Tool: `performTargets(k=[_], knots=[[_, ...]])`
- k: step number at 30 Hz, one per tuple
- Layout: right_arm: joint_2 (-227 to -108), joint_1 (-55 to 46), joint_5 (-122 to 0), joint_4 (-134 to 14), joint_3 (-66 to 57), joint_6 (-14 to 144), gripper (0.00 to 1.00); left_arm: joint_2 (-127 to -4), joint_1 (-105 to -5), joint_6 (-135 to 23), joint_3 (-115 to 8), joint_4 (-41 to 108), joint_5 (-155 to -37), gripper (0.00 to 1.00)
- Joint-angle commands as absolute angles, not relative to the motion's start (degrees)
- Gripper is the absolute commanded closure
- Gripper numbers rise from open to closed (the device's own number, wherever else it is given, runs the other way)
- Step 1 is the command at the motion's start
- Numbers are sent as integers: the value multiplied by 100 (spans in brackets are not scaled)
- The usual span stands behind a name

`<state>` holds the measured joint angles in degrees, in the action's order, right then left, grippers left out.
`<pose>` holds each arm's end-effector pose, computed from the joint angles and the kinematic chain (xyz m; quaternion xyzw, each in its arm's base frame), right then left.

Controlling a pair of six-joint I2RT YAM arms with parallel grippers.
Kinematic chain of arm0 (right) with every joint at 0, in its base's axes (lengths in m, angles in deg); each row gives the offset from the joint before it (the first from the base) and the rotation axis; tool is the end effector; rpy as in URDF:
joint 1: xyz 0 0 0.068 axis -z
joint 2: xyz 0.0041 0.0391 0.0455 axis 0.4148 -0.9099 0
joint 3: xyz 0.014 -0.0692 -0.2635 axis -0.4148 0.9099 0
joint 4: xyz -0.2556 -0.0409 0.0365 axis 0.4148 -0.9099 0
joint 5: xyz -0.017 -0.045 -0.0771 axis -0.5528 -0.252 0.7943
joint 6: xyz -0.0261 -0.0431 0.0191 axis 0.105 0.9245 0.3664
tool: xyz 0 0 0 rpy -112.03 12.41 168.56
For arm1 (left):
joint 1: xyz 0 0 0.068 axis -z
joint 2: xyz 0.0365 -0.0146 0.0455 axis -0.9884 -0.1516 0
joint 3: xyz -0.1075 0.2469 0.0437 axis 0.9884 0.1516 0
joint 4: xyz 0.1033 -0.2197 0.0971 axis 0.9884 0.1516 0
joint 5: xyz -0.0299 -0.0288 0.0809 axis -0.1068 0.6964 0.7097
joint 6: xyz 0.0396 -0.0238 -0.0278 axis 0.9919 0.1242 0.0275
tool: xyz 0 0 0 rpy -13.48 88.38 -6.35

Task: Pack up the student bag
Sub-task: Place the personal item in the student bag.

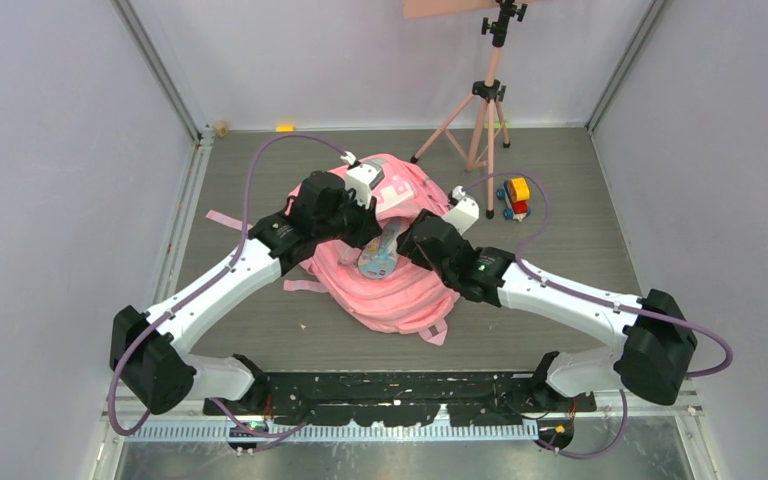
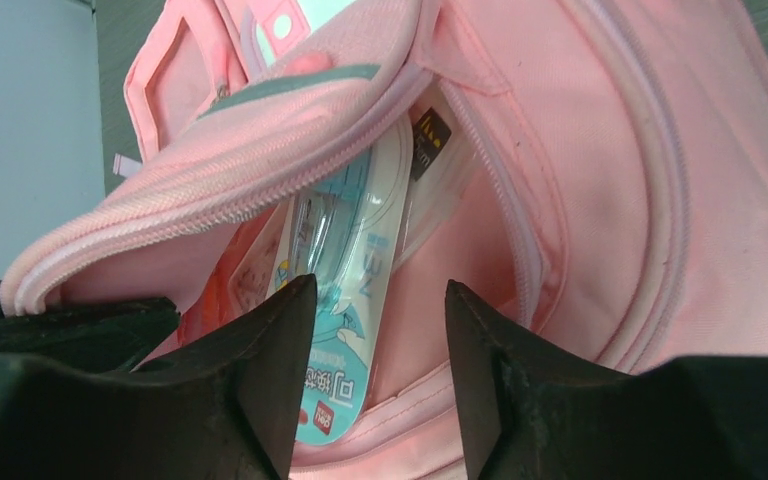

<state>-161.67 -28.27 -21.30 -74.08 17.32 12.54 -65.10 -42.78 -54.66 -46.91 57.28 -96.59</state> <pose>0.1885 0.2174 0.2758 0.1738 0.8473 0.2295 0.4462 0.2277 -0.1882 0.3319 0.2482 0.8309 -0.2646 0.4218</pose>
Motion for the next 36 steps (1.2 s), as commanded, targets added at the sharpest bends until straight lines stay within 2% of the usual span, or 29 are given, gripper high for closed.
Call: performTargets(k=[1, 6, 11, 14, 20, 28, 32, 36], knots=[[-16311, -2884, -2600, -7335, 1735, 920, 47, -6163, -4269, -5487, -4865, 5372, -9738, 100], [-16763, -2959, -2809, -7128, 1552, 855, 54, -6168, -4272, -5477, -4865, 5384, -9727, 100], [-17009, -2989, -2869, -6955, 1479, 809, 66, -6166, -4270, -5452, -4878, 5402, -9731, 100], [-17097, -2998, -2733, -6751, 1473, 790, 75, -6181, -4266, -5450, -4880, 5406, -9726, 100], [-17411, -2999, -2101, -6429, 1310, 928, 83, -6218, -4269, -5512, -4874, 5377, -9844, 100], [-17966, -2999, -1993, -6211, 864, 1242, 84, -6240, -4270, -5548, -4860, 5349, -9919, 100], [-17791, -2998, -1842, -6237, 1040, 1281, 77, -6225, -4269, -5534, -4856, 5349, -9902, 100], [-17358, -3000, -1623, -6517, 1287, 1383, 66, -6253, -4269, -5538, -4847, 5349, -9870, 100]])
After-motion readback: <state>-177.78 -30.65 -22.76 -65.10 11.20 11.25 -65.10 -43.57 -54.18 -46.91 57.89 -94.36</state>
